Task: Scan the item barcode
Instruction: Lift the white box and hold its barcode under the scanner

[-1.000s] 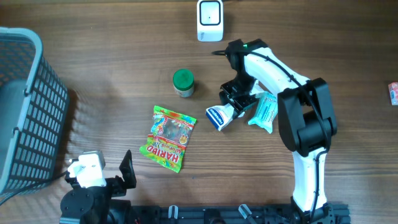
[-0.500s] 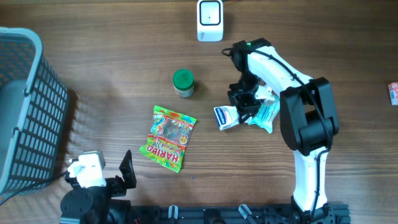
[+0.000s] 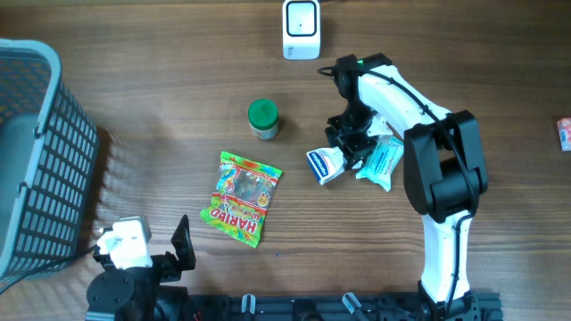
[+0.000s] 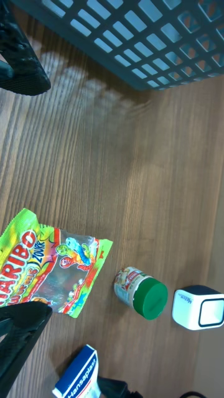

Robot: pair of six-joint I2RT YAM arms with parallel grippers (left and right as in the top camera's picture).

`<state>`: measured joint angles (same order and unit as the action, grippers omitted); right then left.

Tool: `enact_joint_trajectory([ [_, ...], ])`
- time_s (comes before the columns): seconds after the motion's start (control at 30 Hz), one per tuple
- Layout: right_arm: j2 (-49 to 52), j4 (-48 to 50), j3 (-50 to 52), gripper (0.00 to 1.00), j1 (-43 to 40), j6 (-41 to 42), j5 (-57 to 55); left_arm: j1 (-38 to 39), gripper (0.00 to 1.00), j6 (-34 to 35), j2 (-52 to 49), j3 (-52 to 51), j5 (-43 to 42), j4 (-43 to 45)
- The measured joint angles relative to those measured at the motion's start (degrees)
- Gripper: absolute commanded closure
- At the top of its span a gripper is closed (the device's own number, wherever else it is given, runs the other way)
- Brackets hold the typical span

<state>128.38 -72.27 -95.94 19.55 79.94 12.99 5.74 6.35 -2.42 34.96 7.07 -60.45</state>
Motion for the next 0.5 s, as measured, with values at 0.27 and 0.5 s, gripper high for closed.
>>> enact_joint_trajectory([
  [0.27, -0.22, 14.01, -0.13, 0.54, -0.26, -19.56, 1.53, 0.00, 0.00, 0.00, 0.00, 0.00, 0.00, 0.00],
  [0.5, -0.22, 21.40, -0.15, 0.63, -0.37, -32.94, 1.79, 0.00, 0.00, 0.00, 0.00, 0.00, 0.00, 0.00],
])
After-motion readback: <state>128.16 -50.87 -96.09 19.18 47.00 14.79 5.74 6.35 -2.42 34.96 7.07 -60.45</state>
